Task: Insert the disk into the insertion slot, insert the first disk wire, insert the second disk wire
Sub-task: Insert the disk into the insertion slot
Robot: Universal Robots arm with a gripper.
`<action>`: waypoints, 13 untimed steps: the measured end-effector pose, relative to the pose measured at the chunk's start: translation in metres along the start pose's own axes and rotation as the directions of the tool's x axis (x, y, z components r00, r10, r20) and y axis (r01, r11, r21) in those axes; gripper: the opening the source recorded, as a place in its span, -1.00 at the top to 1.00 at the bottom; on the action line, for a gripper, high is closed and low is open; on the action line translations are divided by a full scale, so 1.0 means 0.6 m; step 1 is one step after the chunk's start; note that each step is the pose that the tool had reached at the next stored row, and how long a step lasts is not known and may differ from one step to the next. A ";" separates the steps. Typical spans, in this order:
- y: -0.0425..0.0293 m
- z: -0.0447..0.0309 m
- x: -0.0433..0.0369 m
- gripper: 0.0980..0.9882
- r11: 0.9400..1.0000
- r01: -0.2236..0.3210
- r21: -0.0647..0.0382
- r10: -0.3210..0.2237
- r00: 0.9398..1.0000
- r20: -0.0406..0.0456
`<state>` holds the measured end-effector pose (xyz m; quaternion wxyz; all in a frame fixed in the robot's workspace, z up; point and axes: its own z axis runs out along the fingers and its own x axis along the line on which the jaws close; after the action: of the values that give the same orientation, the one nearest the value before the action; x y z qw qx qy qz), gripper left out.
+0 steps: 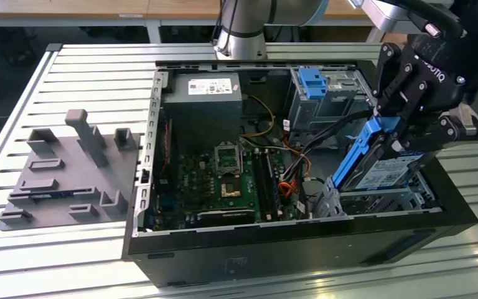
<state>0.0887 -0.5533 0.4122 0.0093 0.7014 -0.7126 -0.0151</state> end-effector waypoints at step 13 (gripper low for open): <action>0.000 0.004 0.000 0.40 1.000 0.000 0.000 0.000 1.000 0.000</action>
<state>0.0887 -0.5533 0.4098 0.0093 0.7014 -0.7126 -0.0150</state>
